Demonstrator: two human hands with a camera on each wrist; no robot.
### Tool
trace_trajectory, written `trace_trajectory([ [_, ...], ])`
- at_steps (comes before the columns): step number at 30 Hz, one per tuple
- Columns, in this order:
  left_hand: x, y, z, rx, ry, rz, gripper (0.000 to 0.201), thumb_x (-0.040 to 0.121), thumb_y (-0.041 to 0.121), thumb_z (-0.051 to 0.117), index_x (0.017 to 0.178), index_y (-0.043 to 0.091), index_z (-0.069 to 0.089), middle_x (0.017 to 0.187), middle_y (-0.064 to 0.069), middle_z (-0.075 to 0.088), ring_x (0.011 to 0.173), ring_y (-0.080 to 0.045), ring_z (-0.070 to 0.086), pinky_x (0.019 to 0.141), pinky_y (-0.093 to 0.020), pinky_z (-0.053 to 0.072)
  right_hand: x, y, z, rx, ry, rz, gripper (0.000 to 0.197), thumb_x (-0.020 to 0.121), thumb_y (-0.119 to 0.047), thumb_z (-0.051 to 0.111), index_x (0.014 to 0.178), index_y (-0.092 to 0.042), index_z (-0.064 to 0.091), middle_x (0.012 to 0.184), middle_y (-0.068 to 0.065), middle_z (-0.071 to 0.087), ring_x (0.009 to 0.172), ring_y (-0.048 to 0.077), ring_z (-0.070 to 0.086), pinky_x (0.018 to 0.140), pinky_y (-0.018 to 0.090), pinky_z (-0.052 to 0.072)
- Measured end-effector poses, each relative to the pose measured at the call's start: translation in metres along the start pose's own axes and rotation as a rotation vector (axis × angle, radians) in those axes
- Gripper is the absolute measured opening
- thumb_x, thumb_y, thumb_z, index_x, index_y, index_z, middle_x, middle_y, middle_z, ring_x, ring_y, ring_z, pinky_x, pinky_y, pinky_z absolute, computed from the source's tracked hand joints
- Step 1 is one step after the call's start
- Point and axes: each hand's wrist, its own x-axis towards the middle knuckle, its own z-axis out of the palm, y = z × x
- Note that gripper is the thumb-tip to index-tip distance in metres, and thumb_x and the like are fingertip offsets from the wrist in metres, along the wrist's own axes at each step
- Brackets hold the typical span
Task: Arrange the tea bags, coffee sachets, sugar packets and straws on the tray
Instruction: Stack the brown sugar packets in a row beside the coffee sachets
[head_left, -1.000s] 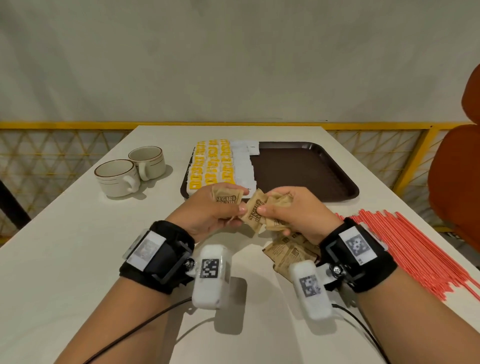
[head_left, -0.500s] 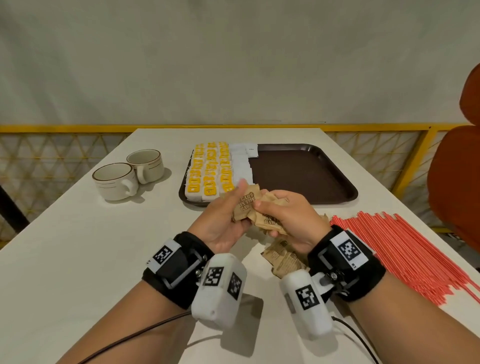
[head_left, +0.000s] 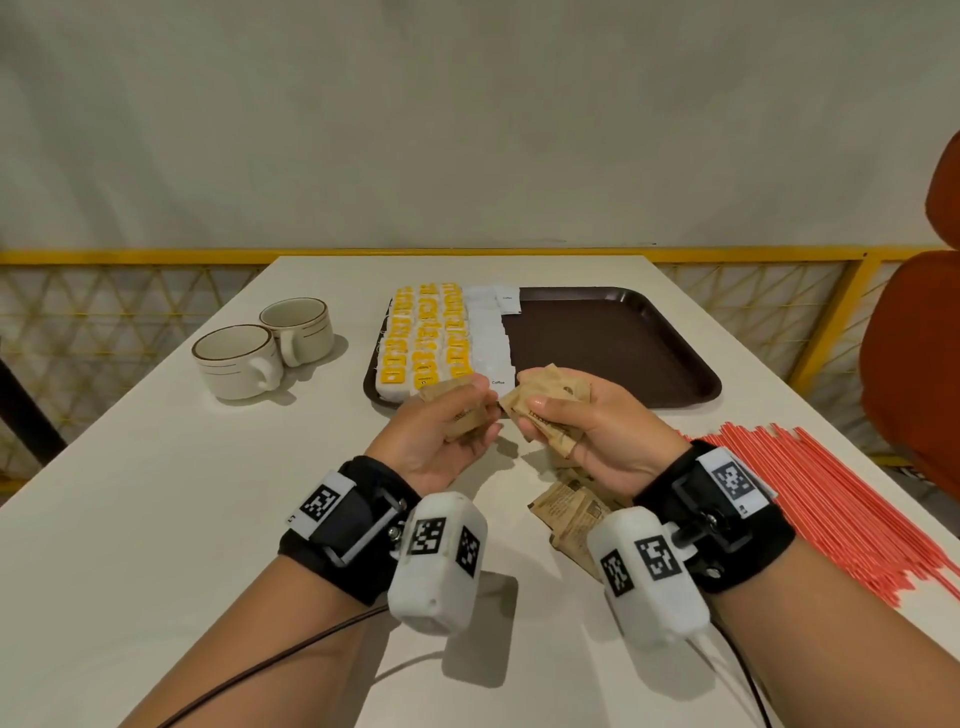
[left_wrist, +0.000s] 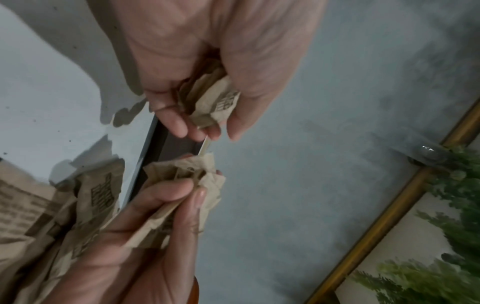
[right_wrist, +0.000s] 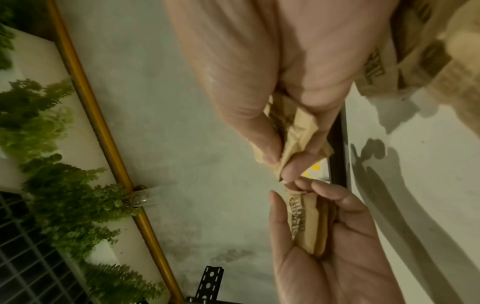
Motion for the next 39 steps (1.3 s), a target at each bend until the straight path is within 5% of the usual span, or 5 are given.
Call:
trace_trajectory([
  [16, -0.005, 0.012, -0.005, 0.143, -0.024, 0.092, 0.03, 0.087, -0.003, 0.058, 0.115, 0.006, 0.053, 0.093, -0.019, 0.071, 0.077, -0.027, 0.07, 0.058, -0.026, 0.058, 0.004, -0.011, -0.012, -0.147, 0.234, -0.119, 0.009, 0.088, 0.001, 0.06, 0.093, -0.005, 0.065, 0.083, 0.009, 0.069, 0.063, 0.012, 0.064, 0.053, 0.018, 0.053],
  [23, -0.009, 0.021, -0.009, 0.233, -0.082, 0.016, 0.027, 0.087, -0.002, 0.057, 0.114, 0.005, 0.058, 0.094, -0.019, 0.069, 0.073, -0.025, 0.07, 0.056, -0.026, 0.057, -0.001, -0.011, -0.013, -0.42, -0.075, 0.001, 0.013, 0.087, 0.001, 0.061, 0.094, -0.008, 0.067, 0.094, 0.006, 0.072, 0.068, 0.012, 0.064, 0.051, 0.018, 0.05],
  [26, -0.009, 0.016, -0.004, 0.221, -0.071, -0.027, 0.019, 0.091, 0.016, 0.057, 0.106, 0.007, 0.062, 0.092, -0.016, 0.069, 0.074, -0.022, 0.069, 0.058, -0.026, 0.057, -0.003, -0.01, -0.012, -0.462, -0.099, 0.05, 0.011, 0.087, -0.002, 0.063, 0.091, -0.01, 0.068, 0.081, 0.005, 0.071, 0.066, 0.01, 0.065, 0.052, 0.018, 0.052],
  [33, -0.003, -0.005, 0.009, -0.029, -0.104, -0.121, 0.073, 0.078, 0.07, 0.039, 0.103, 0.007, 0.065, 0.107, -0.015, 0.066, 0.097, -0.021, 0.059, 0.086, -0.027, 0.048, 0.0, -0.003, -0.005, -0.195, 0.002, 0.069, 0.014, 0.082, -0.008, 0.067, 0.095, -0.005, 0.068, 0.086, 0.01, 0.071, 0.064, 0.013, 0.064, 0.053, 0.017, 0.053],
  [39, -0.001, -0.011, 0.007, 0.047, -0.079, 0.02, 0.028, 0.079, 0.03, 0.063, 0.097, 0.01, 0.063, 0.089, -0.008, 0.067, 0.08, -0.016, 0.061, 0.071, -0.023, 0.046, 0.001, 0.006, -0.002, -0.203, -0.01, 0.04, 0.01, 0.09, 0.0, 0.059, 0.096, -0.001, 0.066, 0.087, 0.013, 0.071, 0.068, 0.015, 0.068, 0.056, 0.019, 0.054],
])
